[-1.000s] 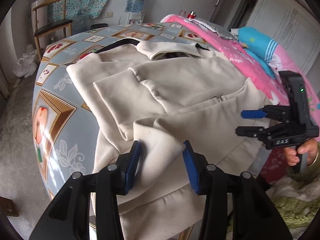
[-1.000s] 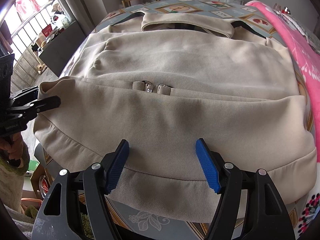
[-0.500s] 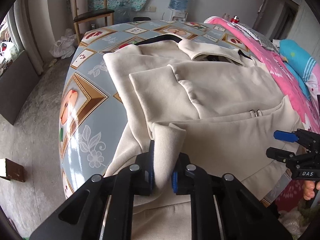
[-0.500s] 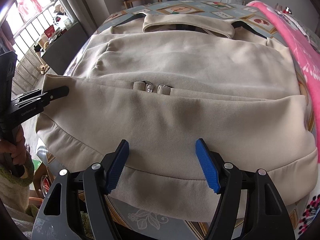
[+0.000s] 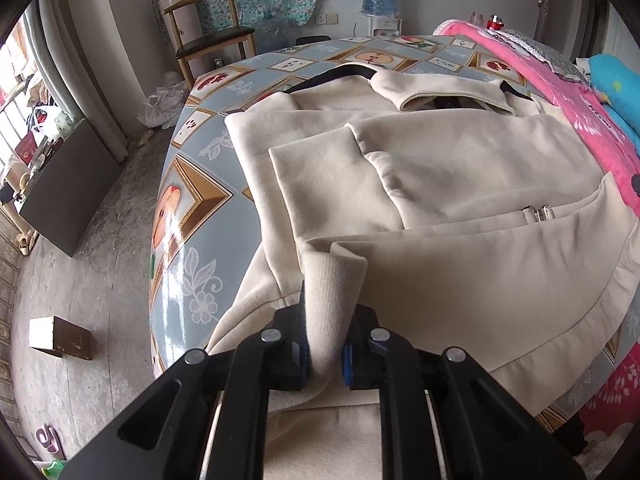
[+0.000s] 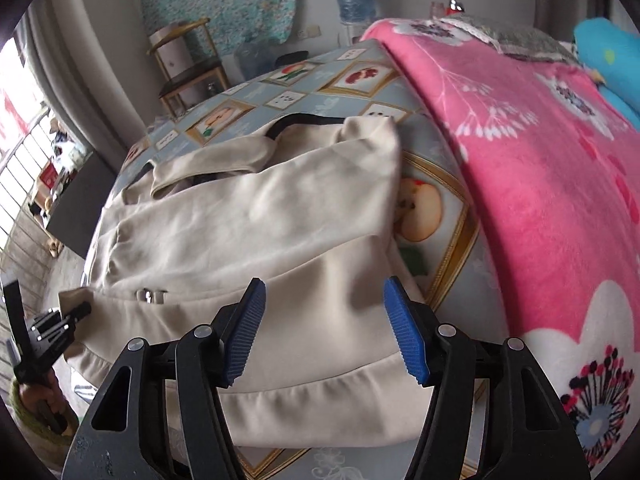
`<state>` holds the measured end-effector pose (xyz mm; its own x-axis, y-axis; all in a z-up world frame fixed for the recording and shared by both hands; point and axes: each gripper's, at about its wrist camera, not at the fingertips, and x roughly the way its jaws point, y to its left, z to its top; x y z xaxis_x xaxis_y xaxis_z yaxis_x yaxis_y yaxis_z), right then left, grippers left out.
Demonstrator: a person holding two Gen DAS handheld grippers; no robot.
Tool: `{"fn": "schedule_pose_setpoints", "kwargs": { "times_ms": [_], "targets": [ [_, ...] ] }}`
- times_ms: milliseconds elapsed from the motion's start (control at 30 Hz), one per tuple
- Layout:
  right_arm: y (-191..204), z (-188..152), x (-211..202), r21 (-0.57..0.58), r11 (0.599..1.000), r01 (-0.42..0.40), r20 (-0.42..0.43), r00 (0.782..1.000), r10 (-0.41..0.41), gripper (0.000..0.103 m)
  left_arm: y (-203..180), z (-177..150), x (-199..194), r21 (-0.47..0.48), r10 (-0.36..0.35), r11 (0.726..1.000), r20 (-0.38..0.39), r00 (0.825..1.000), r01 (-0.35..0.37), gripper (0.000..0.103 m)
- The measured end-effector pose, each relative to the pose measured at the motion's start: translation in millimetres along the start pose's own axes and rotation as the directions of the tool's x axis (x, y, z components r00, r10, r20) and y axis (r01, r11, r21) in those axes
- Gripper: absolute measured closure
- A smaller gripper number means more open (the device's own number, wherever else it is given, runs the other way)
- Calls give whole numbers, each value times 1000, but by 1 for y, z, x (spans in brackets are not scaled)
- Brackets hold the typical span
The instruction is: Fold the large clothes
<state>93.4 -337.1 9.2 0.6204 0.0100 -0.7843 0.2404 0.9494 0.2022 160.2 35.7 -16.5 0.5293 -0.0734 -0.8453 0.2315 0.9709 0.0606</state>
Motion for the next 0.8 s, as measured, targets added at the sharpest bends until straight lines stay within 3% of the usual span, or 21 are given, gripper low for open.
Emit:
{"fn": "schedule_pose_setpoints", "kwargs": {
  "times_ms": [200,500,633,800],
  "targets": [
    [-28,2,34,86,993,-75,-101,991,84,51,2,0,0,-17,-12,1000,-3,1000,12,92],
    [-22,8,42,17,993,-117,-160,980,119,54,2,0,1,-19,-14,1000,-3,1000,14,92],
    [-34,19,56,56,988,-141,-175,973,149,54,2,0,0,-17,-15,1000,-4,1000,15,92],
    [-47,30,70,106,965,-240,-225,940,258,50,2,-1,0,-21,-19,1000,-5,1000,19,91]
  ]
}}
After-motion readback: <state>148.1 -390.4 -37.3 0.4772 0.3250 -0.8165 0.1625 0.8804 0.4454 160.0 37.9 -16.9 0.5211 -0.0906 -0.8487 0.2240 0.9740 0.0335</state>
